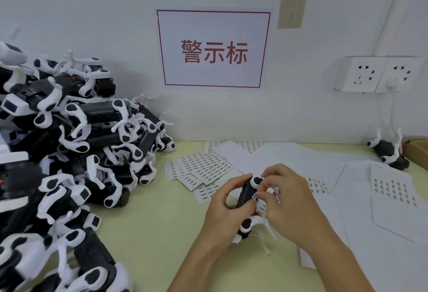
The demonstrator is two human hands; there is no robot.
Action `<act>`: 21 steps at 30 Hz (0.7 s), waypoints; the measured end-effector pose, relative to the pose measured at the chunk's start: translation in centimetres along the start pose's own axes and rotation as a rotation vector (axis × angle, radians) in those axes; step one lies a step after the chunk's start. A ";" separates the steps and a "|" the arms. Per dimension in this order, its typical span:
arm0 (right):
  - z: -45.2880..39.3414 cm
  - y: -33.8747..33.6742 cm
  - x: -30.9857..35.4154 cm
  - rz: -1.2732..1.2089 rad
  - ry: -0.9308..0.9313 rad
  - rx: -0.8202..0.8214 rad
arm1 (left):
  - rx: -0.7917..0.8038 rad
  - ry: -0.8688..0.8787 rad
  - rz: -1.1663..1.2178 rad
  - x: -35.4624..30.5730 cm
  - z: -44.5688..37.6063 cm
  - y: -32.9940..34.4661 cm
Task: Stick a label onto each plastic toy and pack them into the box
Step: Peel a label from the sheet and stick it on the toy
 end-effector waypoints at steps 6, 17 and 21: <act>0.0 0.0 0.2 0.014 -0.008 -0.001 | 0.006 0.012 -0.016 -0.1 0.0 -0.2; 0.1 -0.1 0.6 0.001 -0.007 -0.004 | -0.023 0.051 -0.066 -0.5 0.0 -0.2; 0.0 -0.1 0.5 0.001 0.005 -0.004 | -0.040 0.062 -0.093 -0.4 -0.1 -0.3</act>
Point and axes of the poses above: each hand's wrist, its own z-axis away from the middle knuckle, its own y-axis out of the palm, x = y × z, the point moved 7 cm from there along -z, towards the middle knuckle, and after that the axes turned 1 degree about -y, right-handed, at the moved point
